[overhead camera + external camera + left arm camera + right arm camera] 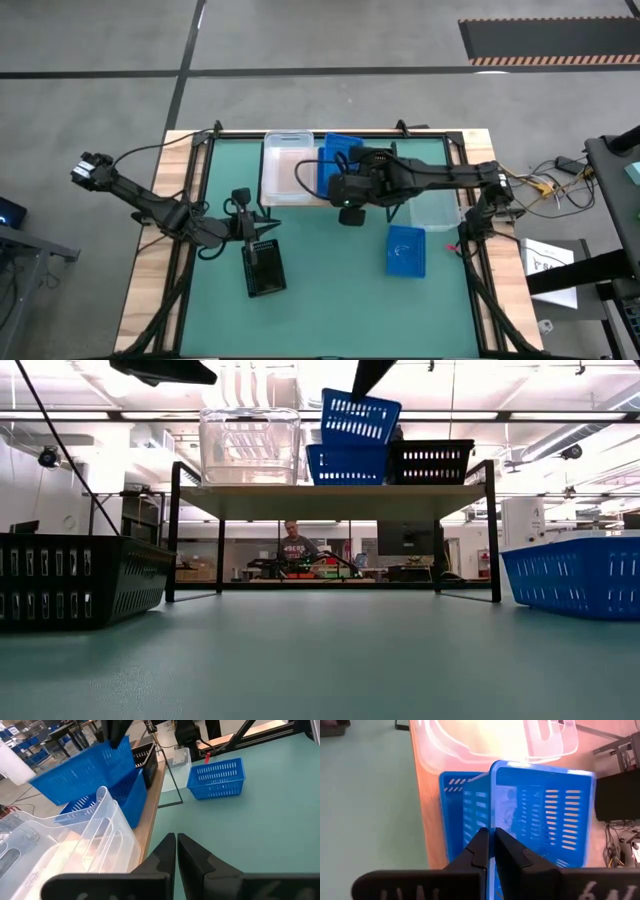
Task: Stack baskets on shelf by color
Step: Stack the left blue bin on top of the blue bin on the shelf, then adjust the black bin on the shelf
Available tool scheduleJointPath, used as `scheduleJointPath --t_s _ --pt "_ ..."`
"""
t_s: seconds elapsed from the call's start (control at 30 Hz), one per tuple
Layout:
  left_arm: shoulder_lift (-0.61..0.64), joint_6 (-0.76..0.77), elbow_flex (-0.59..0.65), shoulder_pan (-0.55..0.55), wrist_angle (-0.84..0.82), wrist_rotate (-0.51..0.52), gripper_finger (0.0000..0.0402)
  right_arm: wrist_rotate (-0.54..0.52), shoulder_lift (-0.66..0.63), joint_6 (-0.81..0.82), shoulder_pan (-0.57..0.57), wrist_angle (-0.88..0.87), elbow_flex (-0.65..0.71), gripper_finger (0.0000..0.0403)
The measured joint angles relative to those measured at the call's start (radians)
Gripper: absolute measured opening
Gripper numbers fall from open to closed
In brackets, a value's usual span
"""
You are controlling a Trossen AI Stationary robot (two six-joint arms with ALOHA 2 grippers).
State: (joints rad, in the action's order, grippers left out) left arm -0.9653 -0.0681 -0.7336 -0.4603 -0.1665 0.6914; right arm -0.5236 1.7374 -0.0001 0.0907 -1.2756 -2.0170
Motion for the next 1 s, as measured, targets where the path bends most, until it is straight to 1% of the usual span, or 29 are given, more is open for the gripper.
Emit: scheduleJointPath --t_s 0.57,0.7,0.9,1.0 --pt "0.0 0.0 0.002 0.0 0.0 0.0 0.0002 0.008 0.0 0.004 0.0 0.043 0.039 0.0018" --pt "0.0 0.0 0.002 0.0 0.0 0.0 0.0002 0.008 0.0 0.004 0.0 0.058 0.043 0.0043" --pt "0.0 0.0 0.002 0.0 0.0 0.0 0.0002 0.008 0.0 0.023 0.0 0.062 0.04 0.0091" --pt "0.0 0.0 0.002 0.0 0.0 0.0 0.0002 0.007 0.0 0.026 0.003 0.062 0.029 0.0106"
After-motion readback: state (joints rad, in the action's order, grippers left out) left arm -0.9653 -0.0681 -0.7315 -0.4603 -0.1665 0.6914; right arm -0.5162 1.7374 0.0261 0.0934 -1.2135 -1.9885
